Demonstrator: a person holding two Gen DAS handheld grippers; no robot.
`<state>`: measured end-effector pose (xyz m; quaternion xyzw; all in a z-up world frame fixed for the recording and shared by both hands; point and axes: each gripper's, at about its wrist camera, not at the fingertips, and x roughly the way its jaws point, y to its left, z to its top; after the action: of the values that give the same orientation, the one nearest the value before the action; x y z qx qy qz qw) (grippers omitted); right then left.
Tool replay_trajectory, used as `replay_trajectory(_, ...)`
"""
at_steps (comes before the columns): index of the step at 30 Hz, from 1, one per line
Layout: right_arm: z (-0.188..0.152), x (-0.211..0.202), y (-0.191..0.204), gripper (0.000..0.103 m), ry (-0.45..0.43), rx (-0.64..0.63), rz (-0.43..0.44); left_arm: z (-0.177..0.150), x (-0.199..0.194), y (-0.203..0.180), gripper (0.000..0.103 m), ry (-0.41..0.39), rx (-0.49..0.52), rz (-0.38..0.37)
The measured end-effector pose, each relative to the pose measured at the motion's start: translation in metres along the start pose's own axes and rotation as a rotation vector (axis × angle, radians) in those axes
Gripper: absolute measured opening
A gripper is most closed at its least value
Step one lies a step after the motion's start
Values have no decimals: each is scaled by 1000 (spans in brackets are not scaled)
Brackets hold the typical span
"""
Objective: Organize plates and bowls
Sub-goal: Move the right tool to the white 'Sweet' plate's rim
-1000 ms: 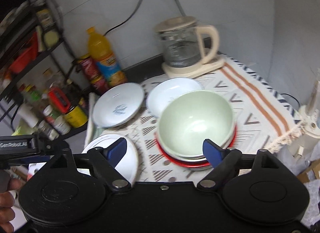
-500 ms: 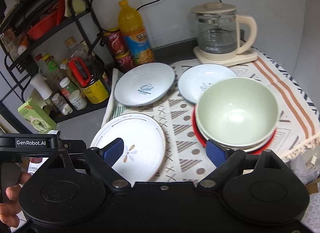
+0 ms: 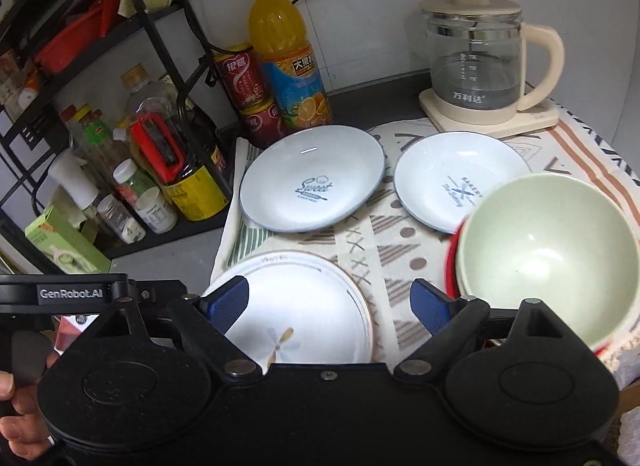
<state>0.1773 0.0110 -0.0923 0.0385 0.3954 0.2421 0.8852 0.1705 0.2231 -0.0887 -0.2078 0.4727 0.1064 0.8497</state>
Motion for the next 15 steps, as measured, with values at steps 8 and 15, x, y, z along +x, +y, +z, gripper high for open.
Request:
replay_trajectory(8, 20, 45, -9, 69, 40, 84, -21, 38, 43, 10, 76, 12, 3, -18)
replay_trajectory(15, 29, 83, -25, 60, 70, 209, -58, 61, 87, 14, 66, 39, -8, -67)
